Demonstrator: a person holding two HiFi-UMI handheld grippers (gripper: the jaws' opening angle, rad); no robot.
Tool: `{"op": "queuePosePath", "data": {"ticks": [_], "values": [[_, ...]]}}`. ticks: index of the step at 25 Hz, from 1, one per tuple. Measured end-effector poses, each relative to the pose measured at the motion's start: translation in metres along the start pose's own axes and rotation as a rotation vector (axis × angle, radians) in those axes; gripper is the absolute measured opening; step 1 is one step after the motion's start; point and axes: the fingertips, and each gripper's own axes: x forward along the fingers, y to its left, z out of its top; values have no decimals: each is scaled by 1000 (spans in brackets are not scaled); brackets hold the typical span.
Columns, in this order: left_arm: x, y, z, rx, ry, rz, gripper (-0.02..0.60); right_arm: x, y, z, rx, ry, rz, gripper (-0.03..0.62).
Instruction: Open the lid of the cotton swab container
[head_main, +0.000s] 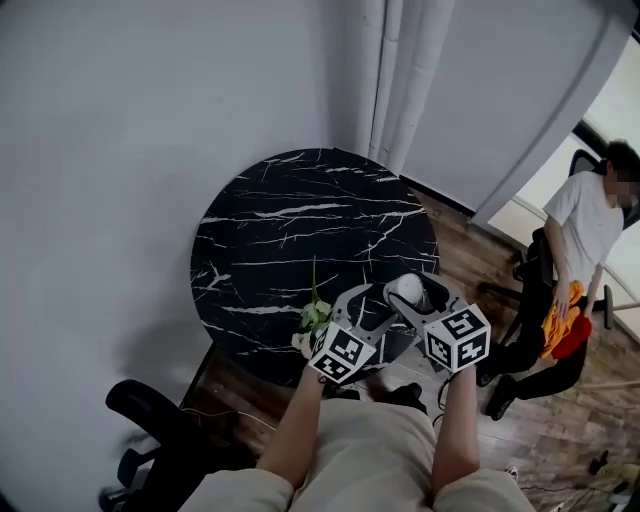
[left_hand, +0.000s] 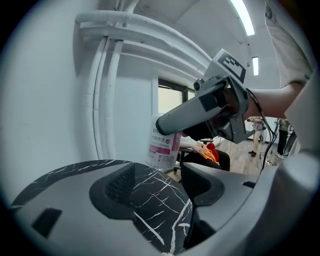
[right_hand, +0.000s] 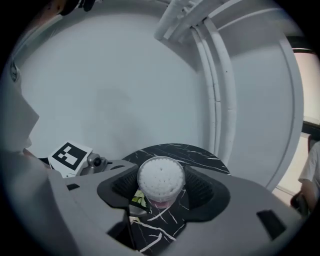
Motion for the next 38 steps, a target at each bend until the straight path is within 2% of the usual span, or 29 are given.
{"op": "queuePosePath", "data": {"ticks": [5, 10, 12, 15, 18, 21, 26, 31, 38], "values": [[-2, 3, 13, 44, -35, 15, 278, 13, 34, 0, -58, 58, 125, 296], [-2, 3, 17, 62, -43, 34, 276, 21, 53, -1, -111, 87, 171, 296], [-4, 4, 19, 42, -65, 36, 273, 21, 57, 2, -125, 73, 180, 298], [-8, 7, 27, -11, -111, 31, 270, 19, 60, 11, -159, -9, 179, 298], [-12, 10, 34, -35, -133, 23, 269, 17, 65, 19, -262, -71, 143, 298], [-12, 10, 33, -43, -132, 15, 268, 17, 71, 23, -355, -81, 124, 298], [-12, 6, 31, -31, -117, 1, 268, 16, 70, 21, -346, -85, 137, 298], [-14, 6, 34, -25, -140, 8, 268, 14, 69, 20, -333, -75, 141, 296], [-16, 3, 31, -11, -139, -4, 267, 12, 67, 18, -220, -69, 184, 296]]}}
